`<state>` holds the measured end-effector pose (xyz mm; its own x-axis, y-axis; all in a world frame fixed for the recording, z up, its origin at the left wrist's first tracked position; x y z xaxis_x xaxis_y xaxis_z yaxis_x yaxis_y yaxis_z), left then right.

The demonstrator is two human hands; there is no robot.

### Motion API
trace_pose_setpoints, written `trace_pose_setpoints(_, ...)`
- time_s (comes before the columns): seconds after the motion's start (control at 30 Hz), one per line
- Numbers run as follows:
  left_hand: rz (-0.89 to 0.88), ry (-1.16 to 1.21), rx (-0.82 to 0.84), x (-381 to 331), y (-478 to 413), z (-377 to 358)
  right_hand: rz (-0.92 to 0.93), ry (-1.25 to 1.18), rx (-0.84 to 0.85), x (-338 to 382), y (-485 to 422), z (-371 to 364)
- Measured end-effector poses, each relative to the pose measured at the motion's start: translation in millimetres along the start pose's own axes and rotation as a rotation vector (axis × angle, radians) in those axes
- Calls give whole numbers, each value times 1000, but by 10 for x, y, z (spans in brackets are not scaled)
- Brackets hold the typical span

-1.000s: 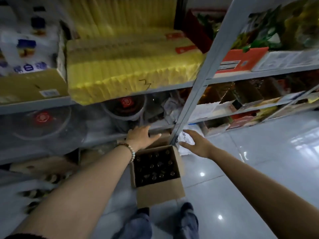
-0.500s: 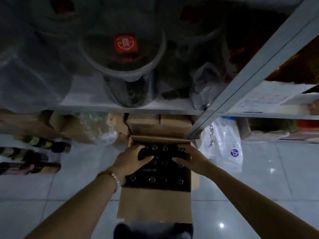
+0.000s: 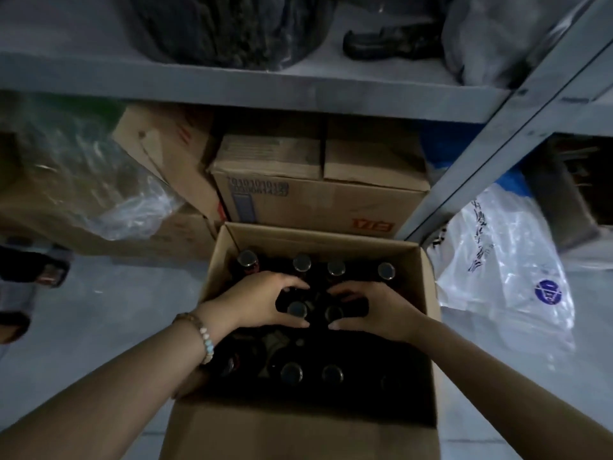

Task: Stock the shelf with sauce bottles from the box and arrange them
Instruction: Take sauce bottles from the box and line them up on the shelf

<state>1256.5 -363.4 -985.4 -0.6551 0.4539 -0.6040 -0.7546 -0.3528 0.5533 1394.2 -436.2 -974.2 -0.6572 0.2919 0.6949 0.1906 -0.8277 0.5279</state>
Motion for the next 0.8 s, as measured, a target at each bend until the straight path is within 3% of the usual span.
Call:
trace_pose_setpoints(0.33,-184,-48,35,63,-243,-158,208,93,86,-43,-301,-182)
trace_pose_setpoints(0.53,-207,-116,14,100,-354,-222,241,317,21,-172,-371,-204)
trace_pose_setpoints(0.8,-265,71,-77,52,-131,-54,321,100,-51,-55,-165,-51)
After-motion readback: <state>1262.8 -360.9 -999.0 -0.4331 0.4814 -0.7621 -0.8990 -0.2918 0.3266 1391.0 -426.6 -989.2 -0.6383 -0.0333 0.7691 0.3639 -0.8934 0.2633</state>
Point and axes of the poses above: each hand's wrist, its own y-axis away from the middle knuckle, its own z-axis out of the back of the hand, x = y × z, the point moved 9 cm from there along -y, towards the middle knuckle, and after that the axes turned 7 degrees about x, right-handed, at the moved point
